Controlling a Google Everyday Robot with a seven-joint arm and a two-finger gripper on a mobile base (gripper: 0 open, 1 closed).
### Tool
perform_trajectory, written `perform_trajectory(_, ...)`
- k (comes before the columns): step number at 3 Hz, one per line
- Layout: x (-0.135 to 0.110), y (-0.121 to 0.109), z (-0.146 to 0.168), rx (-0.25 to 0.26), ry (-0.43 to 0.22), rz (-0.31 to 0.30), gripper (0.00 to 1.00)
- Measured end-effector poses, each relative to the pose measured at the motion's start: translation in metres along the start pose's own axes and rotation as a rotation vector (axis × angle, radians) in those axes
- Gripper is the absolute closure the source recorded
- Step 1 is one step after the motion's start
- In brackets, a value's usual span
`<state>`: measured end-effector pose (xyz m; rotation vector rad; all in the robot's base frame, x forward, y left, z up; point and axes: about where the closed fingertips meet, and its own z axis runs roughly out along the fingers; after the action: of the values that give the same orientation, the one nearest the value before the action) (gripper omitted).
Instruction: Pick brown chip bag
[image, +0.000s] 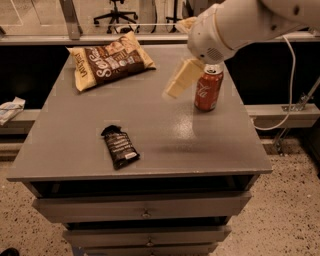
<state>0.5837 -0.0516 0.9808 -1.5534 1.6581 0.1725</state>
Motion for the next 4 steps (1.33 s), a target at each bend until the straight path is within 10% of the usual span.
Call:
perform_trajectory(2,-0.040,-0.095,0.139,0.116,-0.122,0.087,0.00)
perform_trajectory(4,-0.055,-0.110,0.224,0.082,-0.060,0.052,0.00)
